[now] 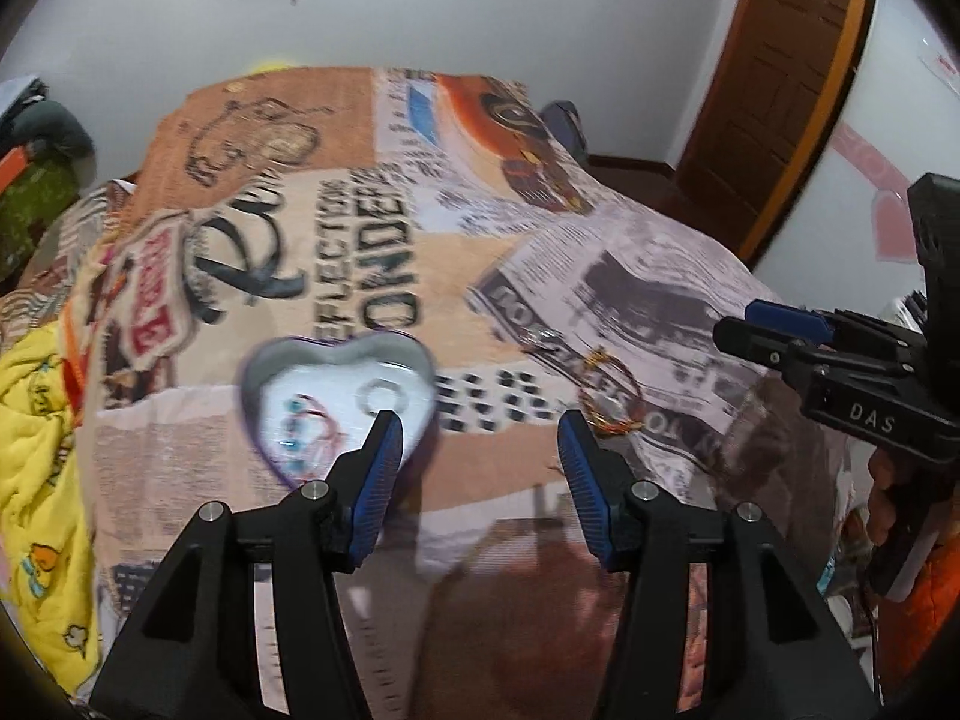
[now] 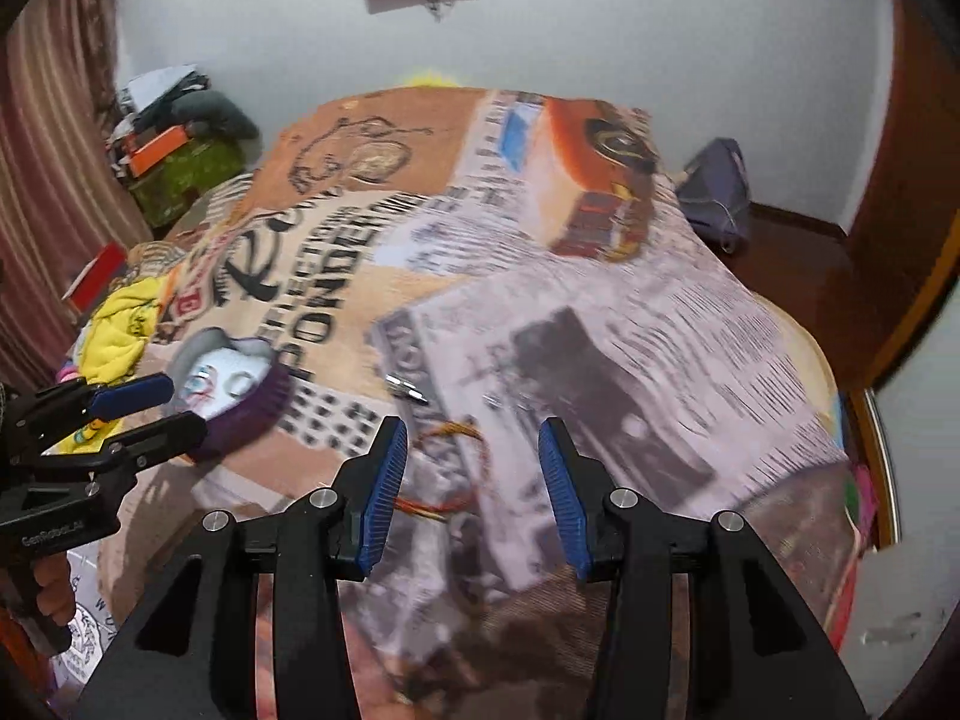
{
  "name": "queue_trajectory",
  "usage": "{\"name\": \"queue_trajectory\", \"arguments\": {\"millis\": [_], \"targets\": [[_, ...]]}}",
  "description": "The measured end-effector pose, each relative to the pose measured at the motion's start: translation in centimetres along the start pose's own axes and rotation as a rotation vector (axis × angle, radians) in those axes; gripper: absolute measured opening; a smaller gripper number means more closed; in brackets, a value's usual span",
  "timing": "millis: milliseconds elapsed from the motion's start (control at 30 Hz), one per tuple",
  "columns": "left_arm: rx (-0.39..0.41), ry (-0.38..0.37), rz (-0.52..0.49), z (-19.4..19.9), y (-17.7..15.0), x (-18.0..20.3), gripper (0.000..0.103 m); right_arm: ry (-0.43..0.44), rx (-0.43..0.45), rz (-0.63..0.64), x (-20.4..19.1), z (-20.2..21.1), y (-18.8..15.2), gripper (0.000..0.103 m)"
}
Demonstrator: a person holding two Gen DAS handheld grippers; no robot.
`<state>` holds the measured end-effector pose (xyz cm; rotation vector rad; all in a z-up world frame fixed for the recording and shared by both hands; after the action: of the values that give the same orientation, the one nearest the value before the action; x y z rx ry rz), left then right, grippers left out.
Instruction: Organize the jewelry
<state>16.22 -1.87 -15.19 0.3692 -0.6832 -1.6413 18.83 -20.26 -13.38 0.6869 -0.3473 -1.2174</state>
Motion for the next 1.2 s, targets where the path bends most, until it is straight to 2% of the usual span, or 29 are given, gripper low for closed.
{"name": "queue_trajectory", "arguments": {"millis": [267, 500, 800, 833, 867, 967, 1200], "targets": [[-0.111, -0.041, -0.010, -4.4, -1.3, 1.8, 0.053, -0.004, -0.048, -0.029, 2.1, -0.7, -1.6, 0.042], [-0.147, -0.070, -0.071, -6.2, -2.2, 3.5, 0.052, 0.032, -0.078, -0.029, 2.0, -1.4, -2.3, 0.042], [-0.134, -0.094, -0.102, -7.6, -1.9, 3.8, 0.020, 0.076, -0.101, -0.041, 1.4, -1.7, -3.1, 0.042], [-0.132, -0.093, -0.103, -7.5, -2.0, 3.7, 0.009, 0.085, -0.104, -0.042, 1.3, -1.6, -3.2, 0.042], [-0.134, -0.093, -0.101, -7.6, -2.0, 3.6, 0.007, 0.090, -0.105, -0.041, 1.0, -1.7, -3.3, 0.042], [-0.131, -0.099, -0.080, -7.1, -2.0, 3.1, 0.007, 0.108, -0.115, -0.029, 0.2, -1.8, -3.7, 0.042], [-0.075, -0.074, -0.033, -3.7, -2.4, 0.8, 0.006, 0.230, -0.166, -0.039, -2.4, -3.2, -4.6, 0.042]]}}
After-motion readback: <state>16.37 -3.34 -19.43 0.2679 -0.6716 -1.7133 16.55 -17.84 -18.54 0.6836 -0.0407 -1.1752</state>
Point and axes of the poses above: each gripper's, at about its wrist camera, not at the fingertips, and z roughly against the way its jaws point, x to its right, y to its top, the point moved 2 cm from there along -z, roughly the way its jaws point, and after that the axes turned 1 degree about -z, right-handed, at the moved point
